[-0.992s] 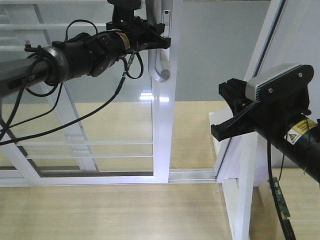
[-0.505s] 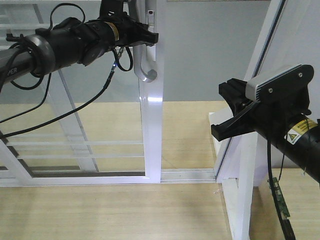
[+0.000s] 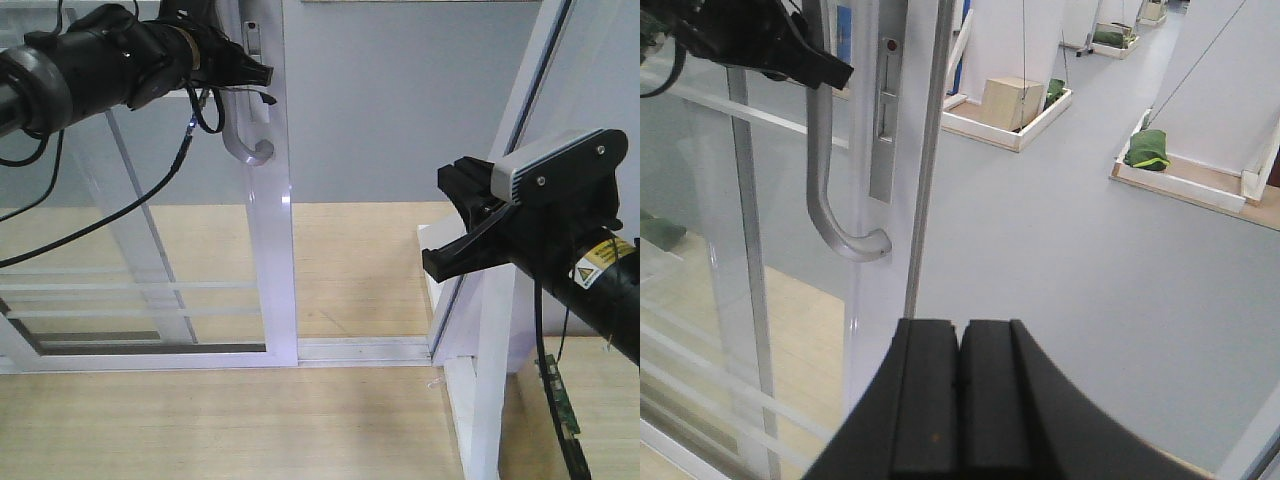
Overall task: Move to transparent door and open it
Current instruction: 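Pull the handle with the left gripper, sliding the door open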
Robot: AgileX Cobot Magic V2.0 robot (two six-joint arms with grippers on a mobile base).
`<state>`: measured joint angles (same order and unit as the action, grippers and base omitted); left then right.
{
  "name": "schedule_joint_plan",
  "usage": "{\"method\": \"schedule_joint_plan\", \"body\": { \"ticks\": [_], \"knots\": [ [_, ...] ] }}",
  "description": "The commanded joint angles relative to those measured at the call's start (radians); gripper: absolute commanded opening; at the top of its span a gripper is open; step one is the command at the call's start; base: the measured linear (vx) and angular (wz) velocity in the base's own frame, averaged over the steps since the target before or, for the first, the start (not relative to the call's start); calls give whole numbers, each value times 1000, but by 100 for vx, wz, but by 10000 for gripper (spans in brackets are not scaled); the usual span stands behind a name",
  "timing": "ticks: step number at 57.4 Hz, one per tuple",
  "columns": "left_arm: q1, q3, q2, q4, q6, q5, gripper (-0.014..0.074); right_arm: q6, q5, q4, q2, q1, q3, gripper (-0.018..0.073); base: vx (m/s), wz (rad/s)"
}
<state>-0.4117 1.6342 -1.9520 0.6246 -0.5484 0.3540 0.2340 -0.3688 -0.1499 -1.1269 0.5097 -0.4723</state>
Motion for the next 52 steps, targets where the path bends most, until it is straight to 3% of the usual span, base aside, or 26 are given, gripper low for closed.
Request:
{"method": "schedule_joint_plan", "body": {
  "ticks": [1, 30, 52],
  "knots": [
    [6, 25, 107, 33, 15, 26, 0, 10, -86, 4, 13, -4, -28, -6, 0, 0],
    [145, 23, 190, 53, 19, 85, 0, 10, -85, 4, 13, -4, -28, -6, 0, 0],
    [183, 2, 247, 56, 49, 171, 0, 10, -85, 4, 13, -4, -28, -6, 0, 0]
  ]
}}
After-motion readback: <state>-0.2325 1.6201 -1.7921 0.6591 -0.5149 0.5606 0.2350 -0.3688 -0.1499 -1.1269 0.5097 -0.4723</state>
